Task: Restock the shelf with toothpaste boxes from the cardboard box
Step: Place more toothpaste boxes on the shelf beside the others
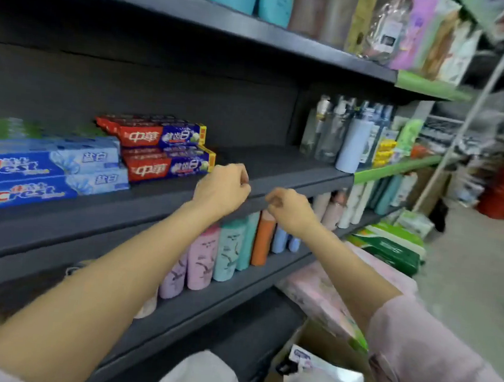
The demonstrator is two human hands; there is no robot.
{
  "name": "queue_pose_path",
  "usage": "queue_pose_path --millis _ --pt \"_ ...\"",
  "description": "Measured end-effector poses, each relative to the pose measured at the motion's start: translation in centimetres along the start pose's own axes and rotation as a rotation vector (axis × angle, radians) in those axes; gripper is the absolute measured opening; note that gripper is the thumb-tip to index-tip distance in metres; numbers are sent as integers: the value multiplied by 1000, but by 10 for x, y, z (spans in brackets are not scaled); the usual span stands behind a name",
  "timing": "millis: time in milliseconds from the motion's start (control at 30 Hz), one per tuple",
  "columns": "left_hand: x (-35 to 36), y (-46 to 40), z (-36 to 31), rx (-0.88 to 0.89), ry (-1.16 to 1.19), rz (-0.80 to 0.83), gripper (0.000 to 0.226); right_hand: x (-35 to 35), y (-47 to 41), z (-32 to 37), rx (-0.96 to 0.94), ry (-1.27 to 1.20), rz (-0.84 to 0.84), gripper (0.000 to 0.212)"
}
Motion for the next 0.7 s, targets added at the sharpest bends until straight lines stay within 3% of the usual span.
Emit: queue_pose_path --millis 267,567,700 --pt "175 49 -48 31 35 354 19 24 88 -173 379 146 130 28" --pt "413 115 -37 -42 -80 780 27 116 171 -382 684 190 387 15" --pt "511 142 -26 -41 -115 936 25 165 196 -462 770 193 483 55"
Point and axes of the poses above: each hand's wrist, its own y-axis away from the middle knuckle, its own x-axis out of the palm, z = x × y, the point moved 5 cm from there along -y, towards the middle knuckle, and after that the axes turned 6 degrees about -z, right-handed, at the moved point
